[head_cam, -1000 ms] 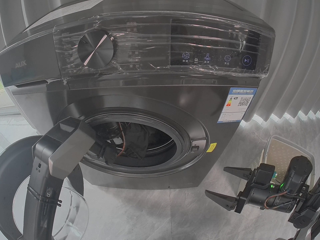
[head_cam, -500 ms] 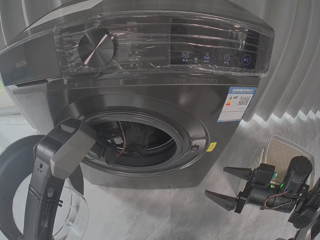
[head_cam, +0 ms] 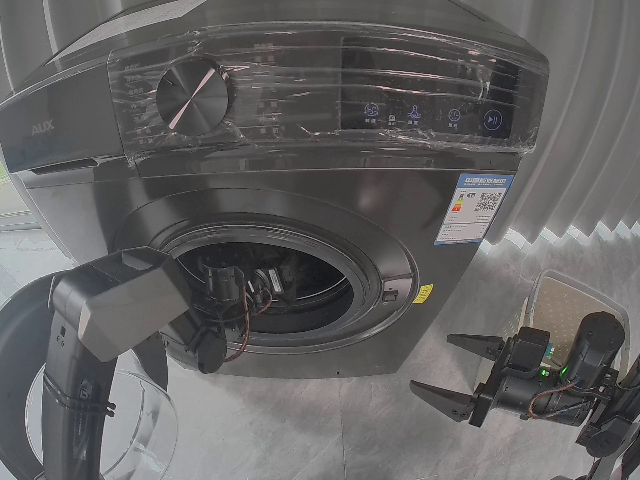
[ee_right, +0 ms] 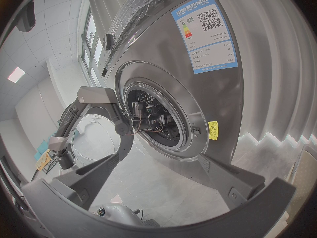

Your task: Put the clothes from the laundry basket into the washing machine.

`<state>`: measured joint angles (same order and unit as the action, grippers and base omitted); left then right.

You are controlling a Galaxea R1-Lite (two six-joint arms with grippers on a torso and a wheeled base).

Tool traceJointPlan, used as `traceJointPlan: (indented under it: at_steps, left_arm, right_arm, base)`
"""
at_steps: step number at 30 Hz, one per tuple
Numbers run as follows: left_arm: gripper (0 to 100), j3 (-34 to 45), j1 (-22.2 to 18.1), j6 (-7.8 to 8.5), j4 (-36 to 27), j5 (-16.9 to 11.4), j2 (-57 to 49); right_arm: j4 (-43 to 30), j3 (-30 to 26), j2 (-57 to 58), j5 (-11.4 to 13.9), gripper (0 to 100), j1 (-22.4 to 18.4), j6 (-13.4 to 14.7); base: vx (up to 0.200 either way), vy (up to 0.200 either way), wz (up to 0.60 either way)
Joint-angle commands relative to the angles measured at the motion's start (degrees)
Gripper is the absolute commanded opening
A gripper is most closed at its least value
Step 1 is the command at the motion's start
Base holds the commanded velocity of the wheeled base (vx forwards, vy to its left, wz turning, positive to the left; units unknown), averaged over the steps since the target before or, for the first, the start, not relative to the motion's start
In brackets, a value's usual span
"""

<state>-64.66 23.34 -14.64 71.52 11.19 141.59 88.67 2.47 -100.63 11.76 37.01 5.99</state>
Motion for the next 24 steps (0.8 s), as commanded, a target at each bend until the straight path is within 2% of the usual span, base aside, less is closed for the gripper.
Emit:
traceJointPlan:
  at_steps: [1, 13, 15, 21, 24]
  left_arm:
    - [100, 9.73, 3.46, 1.02, -1.65, -2.67, -6.68]
    - [100, 10.52, 3.55, 1.11, -0.59, -2.67, -3.17]
    - [100, 11.13, 3.55, 1.02, 1.51, -2.84, -2.73]
    - [100, 19.48, 4.34, 1.02, 4.77, -3.02, -6.77]
    - [100, 26.69, 5.75, 1.02, 9.95, -3.02, -10.46]
  right_arm:
    - [0.01, -0.01, -0.09, 0.01, 100, 0.08, -0.01]
    - [0.01, -0.10, -0.09, -0.07, 100, 0.43, 0.08]
    - [0.01, -0.10, -0.09, 0.01, 100, 0.43, 0.08]
    - [0.01, -0.10, -0.09, 0.01, 100, 0.43, 0.08]
    - [0.01, -0.10, -0.09, 0.01, 100, 0.52, 0.08]
  base:
    - [0.000, 0.000, 0.00]
    - [0.000, 0.000, 0.00]
    - [0.000, 0.000, 0.00]
    - [0.000, 0.000, 0.00]
    - [0.000, 0.000, 0.00]
